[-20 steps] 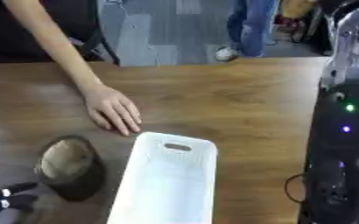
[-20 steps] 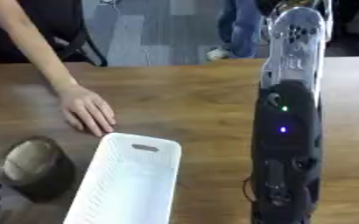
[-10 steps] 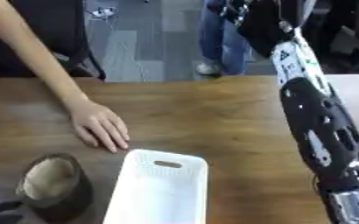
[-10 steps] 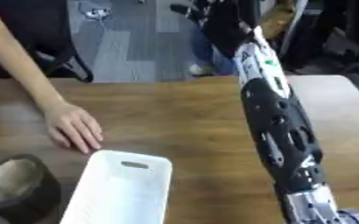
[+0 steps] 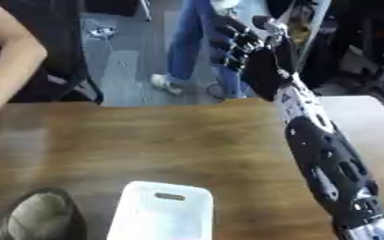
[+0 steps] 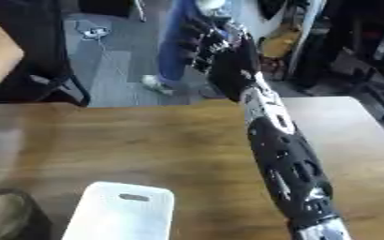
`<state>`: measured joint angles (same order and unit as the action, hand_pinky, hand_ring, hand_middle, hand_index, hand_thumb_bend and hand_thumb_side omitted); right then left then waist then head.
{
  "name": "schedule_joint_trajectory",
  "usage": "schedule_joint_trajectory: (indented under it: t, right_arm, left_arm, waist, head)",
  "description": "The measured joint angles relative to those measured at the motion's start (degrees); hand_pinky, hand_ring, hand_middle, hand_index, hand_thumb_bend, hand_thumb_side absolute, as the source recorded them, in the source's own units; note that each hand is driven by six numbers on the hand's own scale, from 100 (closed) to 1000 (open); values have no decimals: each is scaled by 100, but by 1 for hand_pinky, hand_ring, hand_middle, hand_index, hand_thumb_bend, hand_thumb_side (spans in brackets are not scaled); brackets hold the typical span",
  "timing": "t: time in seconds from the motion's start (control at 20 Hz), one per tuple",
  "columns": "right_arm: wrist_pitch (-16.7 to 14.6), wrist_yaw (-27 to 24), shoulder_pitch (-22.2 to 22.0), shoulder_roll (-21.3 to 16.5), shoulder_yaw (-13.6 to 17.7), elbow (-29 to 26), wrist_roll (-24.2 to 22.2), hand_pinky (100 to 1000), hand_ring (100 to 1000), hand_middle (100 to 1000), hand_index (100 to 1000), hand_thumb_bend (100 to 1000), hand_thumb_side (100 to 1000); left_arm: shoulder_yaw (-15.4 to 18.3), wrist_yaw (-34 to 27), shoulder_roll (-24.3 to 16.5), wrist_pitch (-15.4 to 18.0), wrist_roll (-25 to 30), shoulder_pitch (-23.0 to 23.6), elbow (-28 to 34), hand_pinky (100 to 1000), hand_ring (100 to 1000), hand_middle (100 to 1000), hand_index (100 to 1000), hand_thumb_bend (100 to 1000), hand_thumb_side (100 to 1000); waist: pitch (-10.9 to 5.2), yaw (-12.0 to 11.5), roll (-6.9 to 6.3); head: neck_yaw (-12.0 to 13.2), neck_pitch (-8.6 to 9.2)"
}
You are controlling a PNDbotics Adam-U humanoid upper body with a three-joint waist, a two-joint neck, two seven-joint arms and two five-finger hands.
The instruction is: Pick up objects on the table and place them in the box.
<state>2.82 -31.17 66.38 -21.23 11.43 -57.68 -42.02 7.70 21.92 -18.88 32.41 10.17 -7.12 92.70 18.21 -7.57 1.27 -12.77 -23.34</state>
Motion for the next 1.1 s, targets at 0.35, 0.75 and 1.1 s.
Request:
schedule_joint_trajectory:
  t: [0.35, 0.75, 1.1]
  right_arm:
    - [101, 87, -254, 0, 48, -5, 39, 774, 895, 953, 993, 100, 1000]
    - [452, 331, -928, -50, 184, -173, 226, 745, 857, 943, 988, 100, 1000]
    - [742, 421, -1083, -48, 249, -382, 336, 735, 848, 943, 988, 100, 1000]
  left_arm:
    - [-37, 72, -463, 86, -36, 111, 24, 716, 624, 812, 823, 100, 252]
    - [-251, 17, -3424, 651, -538, 372, 617, 646, 590, 794, 927, 100, 245]
    - [-296, 491, -3817, 683, -915, 95, 892, 580, 531, 839, 975, 100, 253]
  waist:
    - [-110, -13, -145]
    - [-469, -497, -610]
    - [-471, -497, -664]
  head:
    - [682, -1108]
    - [717, -1987]
    - [711, -2074]
